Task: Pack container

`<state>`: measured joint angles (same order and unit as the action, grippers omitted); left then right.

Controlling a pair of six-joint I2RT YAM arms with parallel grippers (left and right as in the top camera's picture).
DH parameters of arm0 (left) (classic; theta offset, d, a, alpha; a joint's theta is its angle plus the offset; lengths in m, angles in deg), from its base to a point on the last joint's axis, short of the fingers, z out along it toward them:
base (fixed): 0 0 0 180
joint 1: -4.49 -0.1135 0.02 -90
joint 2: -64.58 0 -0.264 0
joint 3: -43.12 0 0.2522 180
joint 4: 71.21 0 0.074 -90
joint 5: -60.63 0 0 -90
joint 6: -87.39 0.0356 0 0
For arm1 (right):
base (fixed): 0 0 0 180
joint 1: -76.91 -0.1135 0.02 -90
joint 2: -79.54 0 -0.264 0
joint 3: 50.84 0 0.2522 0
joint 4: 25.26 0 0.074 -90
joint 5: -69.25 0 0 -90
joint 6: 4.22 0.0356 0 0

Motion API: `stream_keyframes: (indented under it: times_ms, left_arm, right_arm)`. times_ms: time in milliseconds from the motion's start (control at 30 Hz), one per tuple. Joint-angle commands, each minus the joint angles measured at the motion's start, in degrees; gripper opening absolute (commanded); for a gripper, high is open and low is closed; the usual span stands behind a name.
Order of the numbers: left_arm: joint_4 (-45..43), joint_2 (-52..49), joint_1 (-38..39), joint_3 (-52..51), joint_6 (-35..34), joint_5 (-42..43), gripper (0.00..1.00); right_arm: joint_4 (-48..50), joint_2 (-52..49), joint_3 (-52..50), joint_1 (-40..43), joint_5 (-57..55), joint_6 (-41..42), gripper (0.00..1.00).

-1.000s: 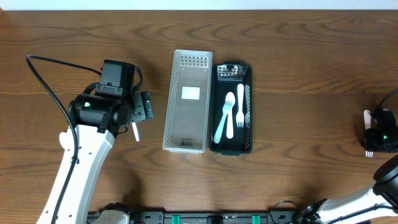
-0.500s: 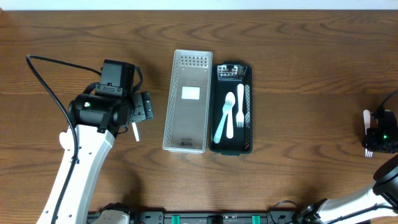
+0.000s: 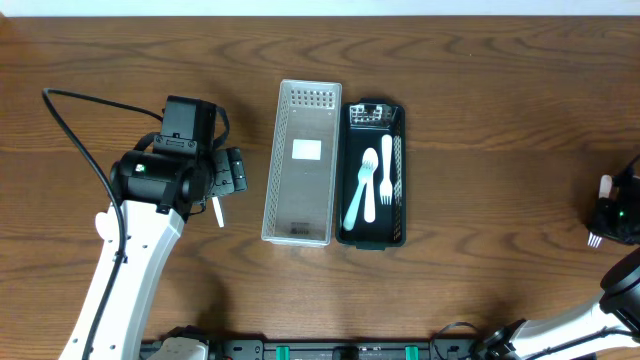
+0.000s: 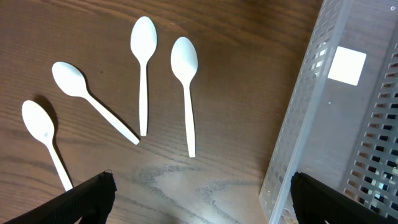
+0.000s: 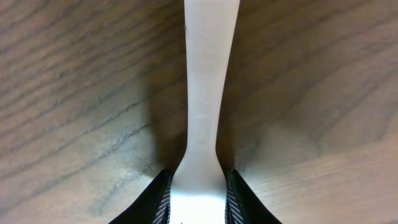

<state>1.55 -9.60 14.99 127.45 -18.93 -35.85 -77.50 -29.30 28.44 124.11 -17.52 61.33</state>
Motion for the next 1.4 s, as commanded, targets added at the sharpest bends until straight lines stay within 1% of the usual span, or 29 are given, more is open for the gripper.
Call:
stream_keyframes:
  times_ms: [0, 33, 200, 367, 500, 633, 733, 867, 967, 1067, 1267, 1367]
  left_arm:
    - [0.31, -0.48, -0.20, 0.92, -0.09, -1.31, 0.92]
    - [0.31, -0.48, -0.20, 0.92, -0.09, -1.31, 0.92]
    - [0.31, -0.48, -0.20, 0.92, -0.11, -1.31, 0.92]
    - [0.31, -0.48, -0.20, 0.92, -0.11, -1.31, 0.92]
    - [0.33, -0.48, -0.20, 0.92, -0.11, -1.31, 0.92]
    - [0.37, -0.48, -0.20, 0.92, -0.11, -1.29, 0.92]
    - [0.37, -0.48, -0.20, 0.92, -0.11, -1.31, 0.92]
    - [0.55, -0.48, -0.20, 0.92, -0.11, -1.31, 0.92]
    - [0.70, -0.48, -0.20, 0.92, -0.11, -1.29, 0.92]
    - [0.76, -0.48, -0.20, 0.92, -0.11, -1.29, 0.92]
    - [0.92, -0.52, -0.20, 0.92, -0.11, -1.29, 0.92]
    - [1.16, -0.52, -0.20, 0.92, -0.11, -1.29, 0.92]
  right_arm:
    - [-0.11, -0.33, 0.87, -2.56, 0.28, 8.20, 0.03]
    - [-0.11, 0.33, 1.33, -3.74, 0.26, 9.44, 0.01]
    - [-0.72, 5.49, 3.67, -11.67, 0.26, 13.81, 0.01]
    - [-4.59, 12.44, 7.87, -23.21, 0.26, 20.63, 0.01]
    - [-11.39, 17.03, 12.11, -35.15, 0.26, 27.21, 0.01]
    - [-17.35, 18.53, 15.78, -47.95, 0.22, 33.83, 0.01]
    - [-19.23, 18.51, 16.52, -57.68, 0.24, 39.45, 0.01]
    - [-19.61, 17.25, 16.48, -67.76, -0.02, 44.33, 0.01]
    - [-19.58, 14.62, 16.31, -73.66, -2.03, 48.59, 0.01]
    - [-19.67, 10.80, 15.98, -77.05, -2.08, 51.10, 0.01]
    - [-19.85, 1.99, 15.89, -81.05, -1.25, 51.45, 0.01]
    - [-19.23, -0.09, 15.89, -81.99, -1.25, 51.84, 0.02]
